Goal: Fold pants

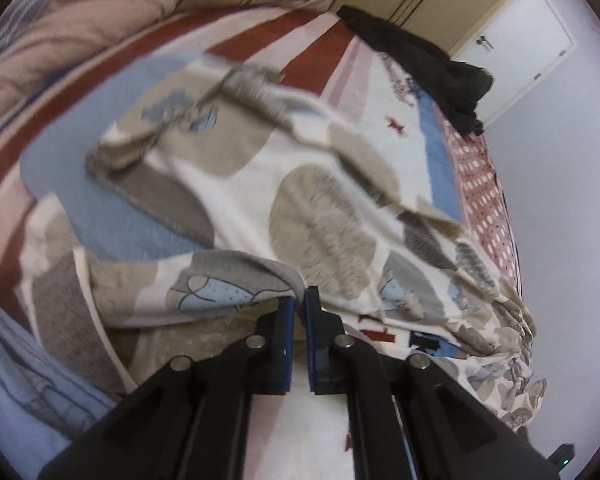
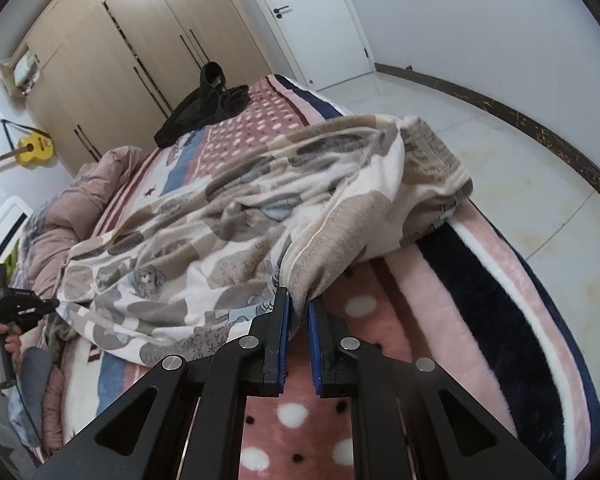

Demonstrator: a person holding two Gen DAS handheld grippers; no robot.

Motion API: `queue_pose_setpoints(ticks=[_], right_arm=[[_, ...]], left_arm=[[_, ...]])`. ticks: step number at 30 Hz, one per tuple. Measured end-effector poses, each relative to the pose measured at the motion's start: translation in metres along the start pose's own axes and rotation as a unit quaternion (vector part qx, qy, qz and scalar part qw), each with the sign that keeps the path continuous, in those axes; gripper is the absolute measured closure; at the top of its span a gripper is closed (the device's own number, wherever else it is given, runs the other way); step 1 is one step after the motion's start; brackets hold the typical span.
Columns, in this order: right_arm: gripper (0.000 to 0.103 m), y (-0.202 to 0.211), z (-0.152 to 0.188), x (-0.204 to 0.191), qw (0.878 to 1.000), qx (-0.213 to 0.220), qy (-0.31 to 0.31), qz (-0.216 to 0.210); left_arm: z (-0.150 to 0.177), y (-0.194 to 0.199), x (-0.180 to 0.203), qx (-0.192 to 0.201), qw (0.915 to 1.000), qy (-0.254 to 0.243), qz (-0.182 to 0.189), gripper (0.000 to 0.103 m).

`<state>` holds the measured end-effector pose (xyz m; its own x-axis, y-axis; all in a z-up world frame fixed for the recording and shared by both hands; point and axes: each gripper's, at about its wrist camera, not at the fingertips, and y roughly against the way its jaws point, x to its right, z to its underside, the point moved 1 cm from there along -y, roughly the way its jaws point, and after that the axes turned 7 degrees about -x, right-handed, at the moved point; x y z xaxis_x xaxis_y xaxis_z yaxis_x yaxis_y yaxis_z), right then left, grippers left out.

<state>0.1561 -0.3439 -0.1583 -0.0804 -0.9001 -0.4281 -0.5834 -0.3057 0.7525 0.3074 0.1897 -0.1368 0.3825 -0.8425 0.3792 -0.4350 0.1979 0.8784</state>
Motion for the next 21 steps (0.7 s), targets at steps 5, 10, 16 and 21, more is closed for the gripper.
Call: queue_pose_setpoints(ticks=[5,10,16,21], right_arm=[[0.099,0.011,-0.032,-0.019,0.999,0.019,0.034,-0.006],[0.099,-0.001,-0.086,-0.042,0.997,0.002,0.071,0.010],[0.099,-0.035,-0.140,-0.055,0.995,-0.001,0.084,0.050],[0.099,-0.067,-0.170,-0.054,0.996,-0.018,0.061,0.064]], left_arm=[[-0.026,0.021,0.023,0.027,0.9986,-0.033,-0.030,0.100],[-0.063,0.021,0.044,0.042,0.9952,-0.054,-0.069,0.100],[-0.102,0.012,0.076,0.063,0.9884,-0.092,-0.103,0.100],[-0.130,-0.015,0.086,0.043,0.9853,-0.098,-0.133,0.099]])
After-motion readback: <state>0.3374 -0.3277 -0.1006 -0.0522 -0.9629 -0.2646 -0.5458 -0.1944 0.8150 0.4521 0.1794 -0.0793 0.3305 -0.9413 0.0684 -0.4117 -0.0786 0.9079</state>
